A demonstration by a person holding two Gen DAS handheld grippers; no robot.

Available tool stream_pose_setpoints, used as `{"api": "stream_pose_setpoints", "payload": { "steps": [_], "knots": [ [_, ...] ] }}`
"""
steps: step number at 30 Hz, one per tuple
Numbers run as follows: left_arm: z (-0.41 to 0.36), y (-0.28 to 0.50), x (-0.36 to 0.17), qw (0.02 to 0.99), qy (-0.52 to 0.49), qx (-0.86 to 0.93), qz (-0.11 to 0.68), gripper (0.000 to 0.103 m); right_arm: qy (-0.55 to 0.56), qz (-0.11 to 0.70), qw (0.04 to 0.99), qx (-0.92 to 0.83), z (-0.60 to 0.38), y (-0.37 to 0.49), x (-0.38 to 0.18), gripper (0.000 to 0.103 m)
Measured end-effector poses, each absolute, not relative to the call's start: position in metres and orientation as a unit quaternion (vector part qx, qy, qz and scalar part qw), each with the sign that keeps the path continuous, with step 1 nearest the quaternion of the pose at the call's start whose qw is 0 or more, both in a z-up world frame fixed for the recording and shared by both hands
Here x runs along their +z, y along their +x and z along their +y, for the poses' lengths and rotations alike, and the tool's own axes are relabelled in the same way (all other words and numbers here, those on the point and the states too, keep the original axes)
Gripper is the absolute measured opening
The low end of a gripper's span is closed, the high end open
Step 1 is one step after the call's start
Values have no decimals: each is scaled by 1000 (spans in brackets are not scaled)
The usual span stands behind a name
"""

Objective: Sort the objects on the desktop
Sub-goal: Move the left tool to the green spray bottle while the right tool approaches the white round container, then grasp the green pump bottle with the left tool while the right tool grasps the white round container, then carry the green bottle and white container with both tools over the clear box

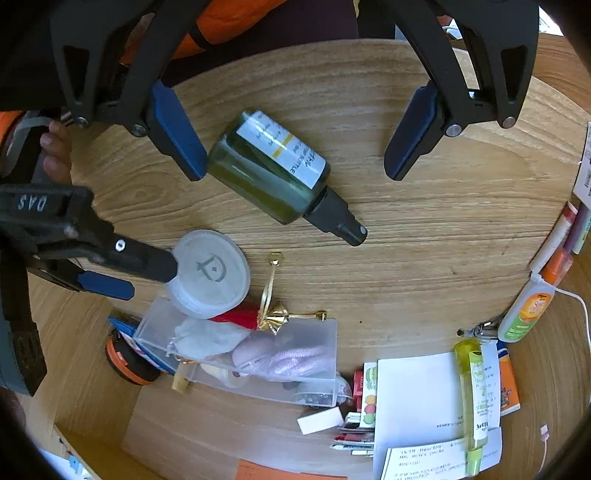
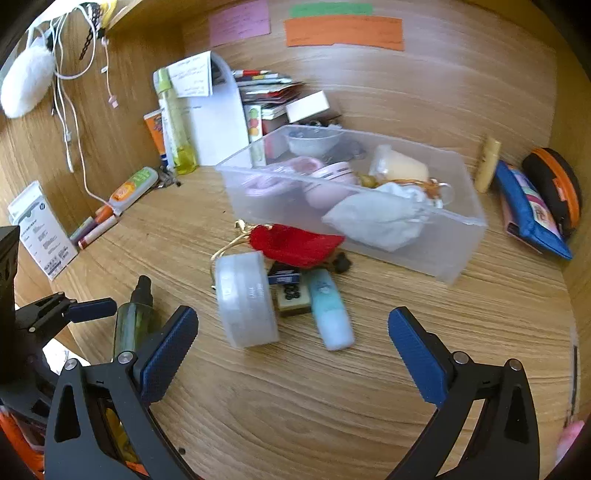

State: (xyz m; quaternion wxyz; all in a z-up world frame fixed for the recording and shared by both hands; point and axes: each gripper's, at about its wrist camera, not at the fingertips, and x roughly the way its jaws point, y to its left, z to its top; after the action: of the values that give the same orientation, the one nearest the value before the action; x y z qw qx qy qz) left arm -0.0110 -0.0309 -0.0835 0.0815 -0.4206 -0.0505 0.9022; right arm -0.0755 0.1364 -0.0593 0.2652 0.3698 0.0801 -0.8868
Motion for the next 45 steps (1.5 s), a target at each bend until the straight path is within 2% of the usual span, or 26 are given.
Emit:
{"api": "stream_pose_setpoints", "payload": {
  "steps": [8, 10, 12, 14, 16, 18, 19, 21, 36, 45],
  "knots": [
    [-29, -19, -90, 31, -407, 912, -41, 97, 370, 95, 278, -881, 118, -80, -71, 97],
    [-28, -20, -91, 28, -404, 914, -38, 95, 373, 97, 280, -879, 115, -81, -73, 86],
    [-29, -23, -90, 26, -402, 914, -38, 89, 380, 100, 282, -875, 112, -84, -77, 79],
    [-28, -27, -89, 25, -400, 915, -38, 77, 385, 101, 282, -873, 110, -87, -80, 69],
    [-30, -31, -88, 26, -397, 916, -47, 72, 390, 100, 283, -871, 109, -90, -82, 49],
    [-31, -33, -88, 26, -395, 917, -55, 63, 395, 95, 295, -865, 109, -92, -83, 40],
    [-31, -35, -88, 26, -394, 917, -59, 64, 396, 91, 301, -863, 110, -92, -84, 33],
    [-34, -37, -88, 24, -391, 918, -67, 64, 394, 90, 306, -862, 109, -90, -83, 27],
    [-32, -37, -54, 32, -340, 936, -84, 64, 351, 62, 312, -881, 135, -84, -54, 27],
    [-17, -44, -26, 53, -311, 946, -68, 64, 333, 35, 295, -895, 167, -91, -29, 27]
  ]
}}
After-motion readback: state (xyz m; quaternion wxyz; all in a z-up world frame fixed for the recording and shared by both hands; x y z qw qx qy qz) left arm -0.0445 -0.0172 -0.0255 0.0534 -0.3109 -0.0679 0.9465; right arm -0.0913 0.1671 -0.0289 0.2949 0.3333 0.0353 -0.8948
